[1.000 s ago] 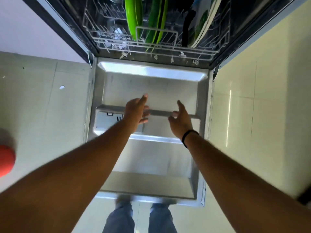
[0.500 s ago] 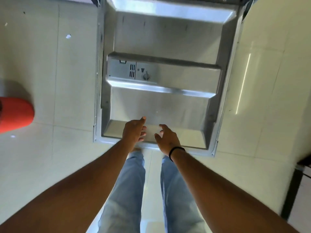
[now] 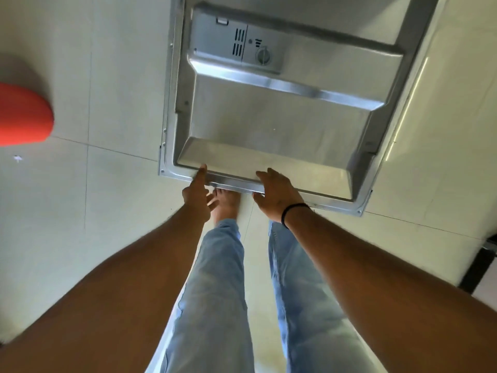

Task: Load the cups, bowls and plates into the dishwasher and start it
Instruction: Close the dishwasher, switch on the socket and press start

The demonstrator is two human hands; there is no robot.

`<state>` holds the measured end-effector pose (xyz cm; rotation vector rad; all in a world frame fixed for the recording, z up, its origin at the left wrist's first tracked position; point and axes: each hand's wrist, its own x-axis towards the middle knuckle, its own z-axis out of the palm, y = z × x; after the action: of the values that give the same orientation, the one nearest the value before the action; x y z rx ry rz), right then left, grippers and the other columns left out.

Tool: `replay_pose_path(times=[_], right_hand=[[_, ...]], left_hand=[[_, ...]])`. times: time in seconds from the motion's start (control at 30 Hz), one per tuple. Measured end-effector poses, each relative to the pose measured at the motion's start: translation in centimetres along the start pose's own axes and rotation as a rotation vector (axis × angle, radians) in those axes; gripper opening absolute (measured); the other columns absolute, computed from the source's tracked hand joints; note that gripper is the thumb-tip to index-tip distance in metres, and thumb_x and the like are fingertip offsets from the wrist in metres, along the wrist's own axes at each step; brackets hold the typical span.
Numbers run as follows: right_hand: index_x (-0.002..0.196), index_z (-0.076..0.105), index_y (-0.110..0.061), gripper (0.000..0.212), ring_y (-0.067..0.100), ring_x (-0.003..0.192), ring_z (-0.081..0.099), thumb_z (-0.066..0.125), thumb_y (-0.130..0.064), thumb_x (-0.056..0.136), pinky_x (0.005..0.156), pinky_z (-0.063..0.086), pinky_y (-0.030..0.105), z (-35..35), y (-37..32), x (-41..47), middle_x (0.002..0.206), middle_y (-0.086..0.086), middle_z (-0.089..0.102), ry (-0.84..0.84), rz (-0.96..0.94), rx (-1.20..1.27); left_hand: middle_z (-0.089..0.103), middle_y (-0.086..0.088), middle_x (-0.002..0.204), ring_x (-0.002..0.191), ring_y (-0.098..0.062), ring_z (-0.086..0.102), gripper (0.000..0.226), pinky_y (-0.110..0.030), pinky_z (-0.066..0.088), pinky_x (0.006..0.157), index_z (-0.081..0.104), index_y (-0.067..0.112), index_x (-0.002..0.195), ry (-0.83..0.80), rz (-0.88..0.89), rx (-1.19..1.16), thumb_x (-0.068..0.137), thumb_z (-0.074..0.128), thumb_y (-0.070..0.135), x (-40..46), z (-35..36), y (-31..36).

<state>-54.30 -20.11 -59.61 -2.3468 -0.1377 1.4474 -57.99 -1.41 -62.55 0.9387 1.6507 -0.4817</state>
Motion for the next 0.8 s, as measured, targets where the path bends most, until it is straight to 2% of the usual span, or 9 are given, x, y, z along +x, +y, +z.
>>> replay_pose_path(times=[0.1,0.17,0.3,0.4,0.57,0.7,0.8], right_hand=[[0.155,0.028,-0.023,0.060,0.031,0.150,0.018,0.051,-0.034,0.102,0.115,0.033,0.047,0.5,-0.9,1.7,0.165,0.005,0.018,0.056,-0.034,-0.096],[0.156,0.025,-0.024,0.061,0.032,0.152,0.013,0.052,-0.034,0.101,0.116,0.033,0.047,1.2,-1.5,3.3,0.166,0.004,0.013,0.066,-0.034,-0.118],[0.157,0.021,-0.024,0.065,0.036,0.152,0.009,0.053,-0.034,0.101,0.114,0.036,0.050,3.2,-3.0,5.6,0.167,0.005,0.007,0.093,-0.023,-0.213],[0.157,0.019,-0.023,0.069,0.041,0.152,0.004,0.054,-0.035,0.099,0.114,0.036,0.054,4.7,-4.1,5.8,0.167,0.009,0.001,0.114,0.025,-0.258],[0.158,0.012,-0.023,0.078,0.043,0.152,0.001,0.059,-0.036,0.097,0.115,0.036,0.055,4.4,-4.3,4.9,0.167,0.011,-0.005,0.088,0.013,-0.326],[0.158,0.015,-0.023,0.076,0.042,0.151,0.008,0.059,-0.035,0.097,0.111,0.041,0.054,3.3,-5.0,2.8,0.167,0.011,0.000,0.112,-0.005,-0.346],[0.157,0.017,-0.024,0.079,0.042,0.150,0.013,0.060,-0.048,0.094,0.110,0.041,0.054,1.9,-6.3,0.5,0.166,0.012,0.005,0.127,-0.012,-0.366]], left_hand=[[0.063,-0.010,0.119,0.110,-0.029,0.062,0.075,-0.046,0.054,0.090,0.054,0.020,0.129,-0.073,-0.008,-0.126,0.073,0.079,0.063,2.2,-0.4,0.5],[0.065,-0.010,0.126,0.118,-0.032,0.062,0.076,-0.046,0.054,0.087,0.054,0.020,0.134,-0.134,0.000,-0.189,0.076,0.076,0.063,4.0,-0.5,0.6],[0.065,-0.012,0.129,0.119,-0.033,0.062,0.068,-0.055,0.052,0.099,0.054,0.019,0.137,-0.207,0.018,-0.320,0.081,0.074,0.053,7.0,-0.9,0.4],[0.067,-0.014,0.129,0.120,-0.035,0.062,0.060,-0.057,0.049,0.102,0.059,0.019,0.134,-0.271,0.010,-0.374,0.083,0.073,0.048,8.2,-1.1,0.0],[0.068,-0.015,0.126,0.118,-0.036,0.063,0.066,-0.058,0.051,0.100,0.058,0.017,0.136,-0.271,-0.007,-0.395,0.079,0.076,0.044,7.7,-1.5,0.1],[0.067,-0.014,0.127,0.116,-0.033,0.064,0.070,-0.055,0.050,0.101,0.056,0.018,0.136,-0.249,-0.009,-0.356,0.075,0.080,0.044,5.1,-2.7,0.7],[0.066,-0.014,0.128,0.114,-0.031,0.065,0.070,-0.052,0.052,0.100,0.054,0.019,0.138,-0.243,0.002,-0.311,0.078,0.078,0.047,1.8,-3.8,1.5]])
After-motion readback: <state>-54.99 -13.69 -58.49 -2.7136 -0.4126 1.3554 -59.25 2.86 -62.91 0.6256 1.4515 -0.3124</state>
